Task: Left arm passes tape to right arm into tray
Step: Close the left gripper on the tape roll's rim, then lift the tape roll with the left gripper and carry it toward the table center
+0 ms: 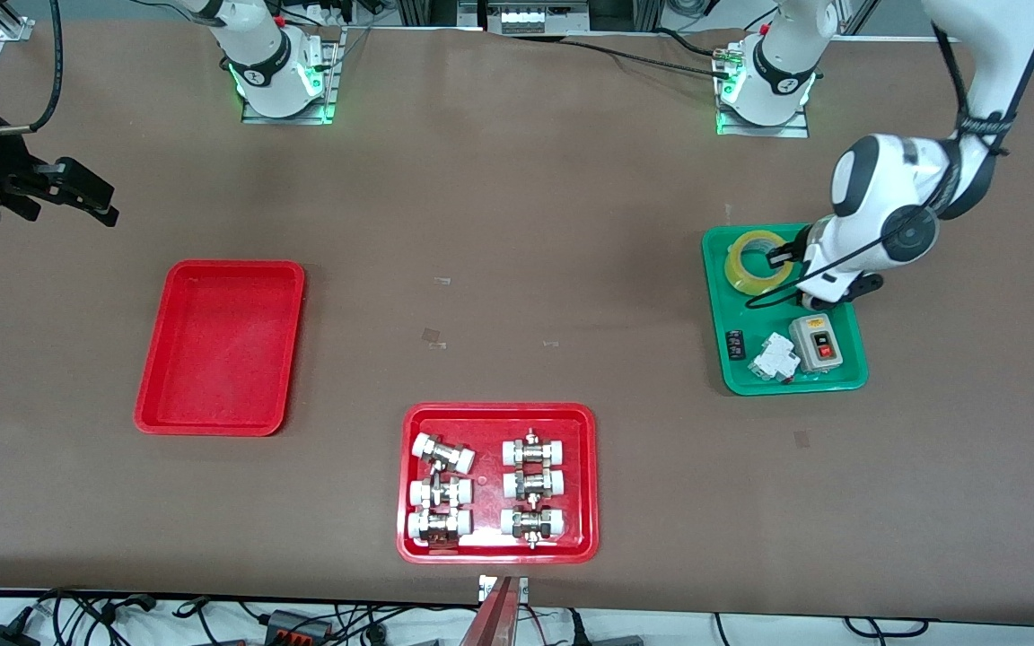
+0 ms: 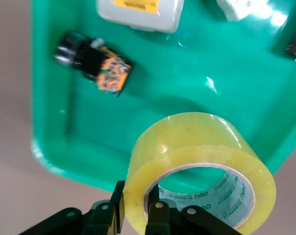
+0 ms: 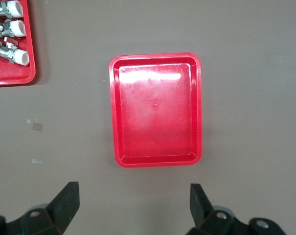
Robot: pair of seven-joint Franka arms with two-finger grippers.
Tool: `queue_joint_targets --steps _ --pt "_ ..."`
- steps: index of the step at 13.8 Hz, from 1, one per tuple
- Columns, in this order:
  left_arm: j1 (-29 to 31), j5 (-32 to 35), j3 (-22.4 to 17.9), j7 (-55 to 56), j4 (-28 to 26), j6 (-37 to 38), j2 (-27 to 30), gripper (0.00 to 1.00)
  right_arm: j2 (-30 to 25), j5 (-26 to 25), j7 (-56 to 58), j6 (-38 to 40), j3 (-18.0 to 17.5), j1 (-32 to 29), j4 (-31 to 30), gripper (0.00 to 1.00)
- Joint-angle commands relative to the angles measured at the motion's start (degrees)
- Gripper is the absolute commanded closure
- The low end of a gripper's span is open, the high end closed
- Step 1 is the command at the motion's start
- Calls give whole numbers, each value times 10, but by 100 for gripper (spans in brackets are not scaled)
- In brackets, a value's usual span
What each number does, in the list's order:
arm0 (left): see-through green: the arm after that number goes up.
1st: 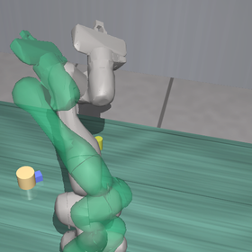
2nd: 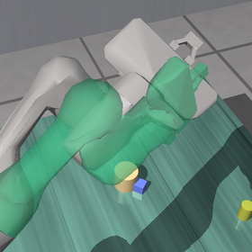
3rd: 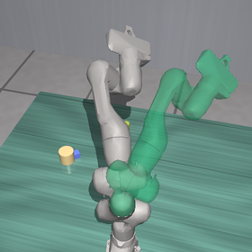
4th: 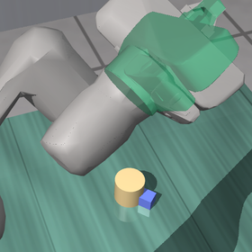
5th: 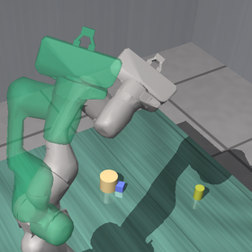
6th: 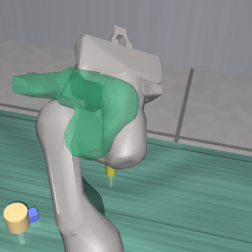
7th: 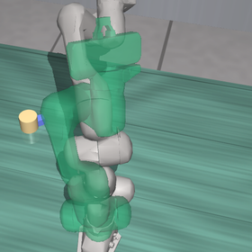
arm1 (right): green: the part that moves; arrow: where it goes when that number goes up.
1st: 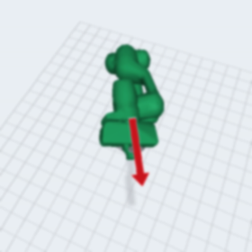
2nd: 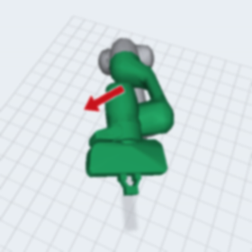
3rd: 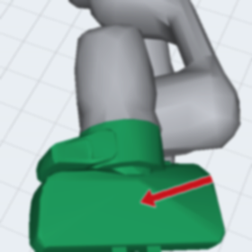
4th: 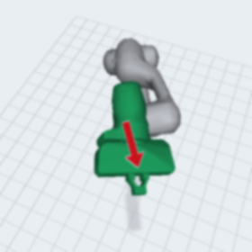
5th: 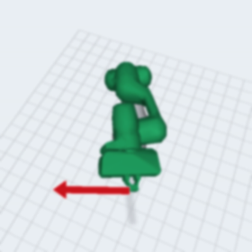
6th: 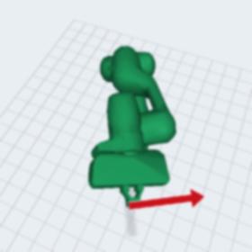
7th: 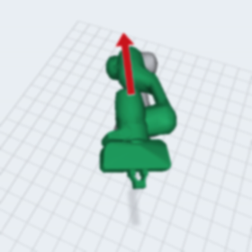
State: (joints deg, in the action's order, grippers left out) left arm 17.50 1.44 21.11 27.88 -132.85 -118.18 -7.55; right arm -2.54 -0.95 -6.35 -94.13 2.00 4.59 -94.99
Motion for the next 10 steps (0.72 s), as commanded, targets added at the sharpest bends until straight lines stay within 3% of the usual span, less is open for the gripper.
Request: queue_joint_targets --steps 1,4,5,8,10 --pt "1 -10 9 2 88 125 49 99 -6 -2 6 3 -1 0 -5 0" --pt "-42 -23 50 5 306 301 8 100 -5 -1 5 3 -1 0 -5 0" --pt "-52 -34 66 7 353 308 3 100 -4 -1 4 2 -1 -1 -5 0" --pt "-80 -105 81 9 410 255 -17 97 -2 -1 -2 4 0 -4 -7 0" --pt "-116 -135 80 36 456 212 -69 99 1 -2 -2 4 1 -5 -10 0"
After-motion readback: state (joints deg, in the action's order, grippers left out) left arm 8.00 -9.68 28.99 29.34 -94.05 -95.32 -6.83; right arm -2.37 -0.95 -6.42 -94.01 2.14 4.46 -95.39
